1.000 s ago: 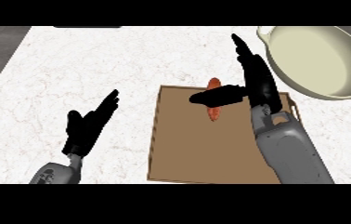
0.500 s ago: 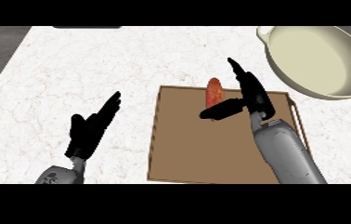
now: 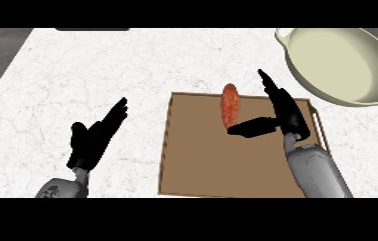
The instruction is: Pick the sweet potato from the tray and place it in the pot
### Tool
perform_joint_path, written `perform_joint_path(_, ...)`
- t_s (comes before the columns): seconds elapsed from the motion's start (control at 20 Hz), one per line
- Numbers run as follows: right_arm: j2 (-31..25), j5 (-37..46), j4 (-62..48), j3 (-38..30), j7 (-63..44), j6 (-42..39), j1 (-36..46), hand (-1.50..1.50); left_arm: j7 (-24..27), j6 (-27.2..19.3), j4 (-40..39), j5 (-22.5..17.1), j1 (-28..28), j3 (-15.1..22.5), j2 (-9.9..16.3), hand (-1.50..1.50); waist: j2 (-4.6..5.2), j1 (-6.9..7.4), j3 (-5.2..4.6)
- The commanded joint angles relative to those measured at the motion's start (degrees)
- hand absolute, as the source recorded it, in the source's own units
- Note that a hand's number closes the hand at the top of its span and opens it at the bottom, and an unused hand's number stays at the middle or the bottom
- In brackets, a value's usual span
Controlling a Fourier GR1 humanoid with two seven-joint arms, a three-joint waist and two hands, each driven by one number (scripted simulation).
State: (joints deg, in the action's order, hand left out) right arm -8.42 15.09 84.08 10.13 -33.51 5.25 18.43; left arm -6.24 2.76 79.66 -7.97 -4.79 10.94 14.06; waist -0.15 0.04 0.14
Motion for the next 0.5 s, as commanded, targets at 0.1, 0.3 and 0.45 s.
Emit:
perform_joint_path(0.1,5.1,-5.5,-6.0,-3.6,11.5,1.1,-0.7,-1.50,-0.8,-1.3,-1.4,2.1,0.5,0.9,-2.6,0.00,0.26,0.25,-0.11)
perform_joint_path(0.3,5.6,-9.8,-6.4,-6.6,16.3,-1.0,-2.1,-1.50,0.4,-0.1,-1.0,2.7,2.1,-0.2,-1.9,0.00,0.19,0.20,-0.12)
perform_joint_path(0.45,7.9,-10.0,-6.2,-6.2,15.8,0.4,-3.2,-1.50,0.2,2.3,-1.9,2.4,0.8,-2.6,-0.7,0.00,0.15,0.04,-0.14)
